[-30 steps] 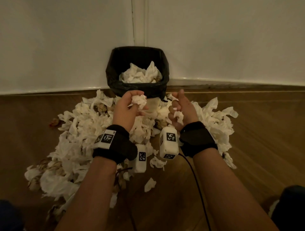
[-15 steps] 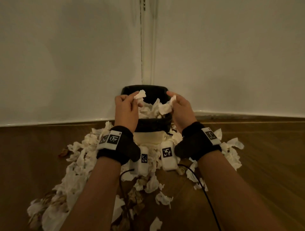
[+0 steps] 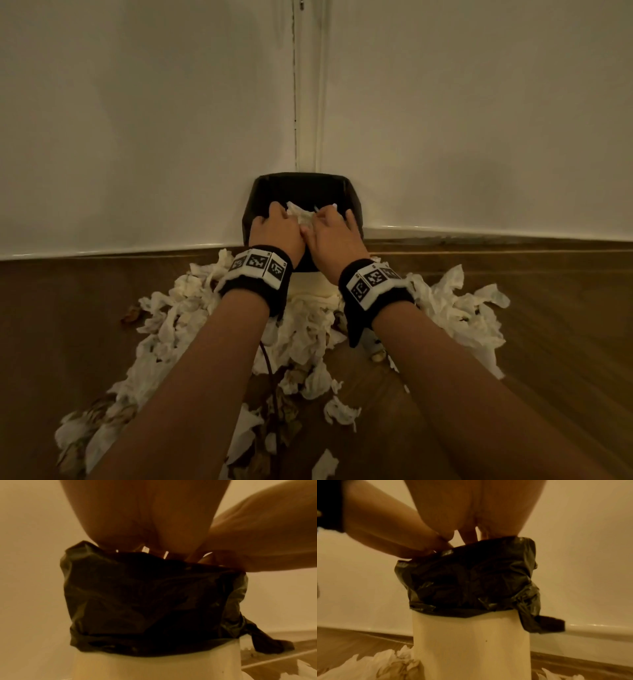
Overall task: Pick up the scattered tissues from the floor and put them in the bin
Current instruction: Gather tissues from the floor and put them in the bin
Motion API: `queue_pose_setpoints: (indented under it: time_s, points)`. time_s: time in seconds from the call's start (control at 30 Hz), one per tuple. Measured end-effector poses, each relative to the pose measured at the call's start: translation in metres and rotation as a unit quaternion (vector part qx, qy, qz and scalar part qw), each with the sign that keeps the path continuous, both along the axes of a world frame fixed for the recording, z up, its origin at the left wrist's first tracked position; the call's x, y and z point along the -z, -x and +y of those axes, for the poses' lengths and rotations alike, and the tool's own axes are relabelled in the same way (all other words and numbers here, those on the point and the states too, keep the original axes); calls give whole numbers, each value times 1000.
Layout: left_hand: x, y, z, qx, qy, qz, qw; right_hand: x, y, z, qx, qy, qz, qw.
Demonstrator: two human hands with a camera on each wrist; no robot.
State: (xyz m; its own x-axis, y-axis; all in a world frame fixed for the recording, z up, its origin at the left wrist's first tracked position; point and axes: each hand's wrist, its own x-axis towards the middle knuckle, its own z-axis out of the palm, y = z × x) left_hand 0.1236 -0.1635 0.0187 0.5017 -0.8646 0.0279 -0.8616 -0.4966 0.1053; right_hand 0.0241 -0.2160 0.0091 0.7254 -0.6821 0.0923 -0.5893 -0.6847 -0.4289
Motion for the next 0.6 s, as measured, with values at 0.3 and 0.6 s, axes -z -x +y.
queue_pose_setpoints:
  time_s: [0.3,0.6]
  points:
    - [3,12,18,-32,237,22,971,-3,10,5,28,162,16,986]
    - [21,83,33,43,360,81,928,17,63,22,192,147,-151,959]
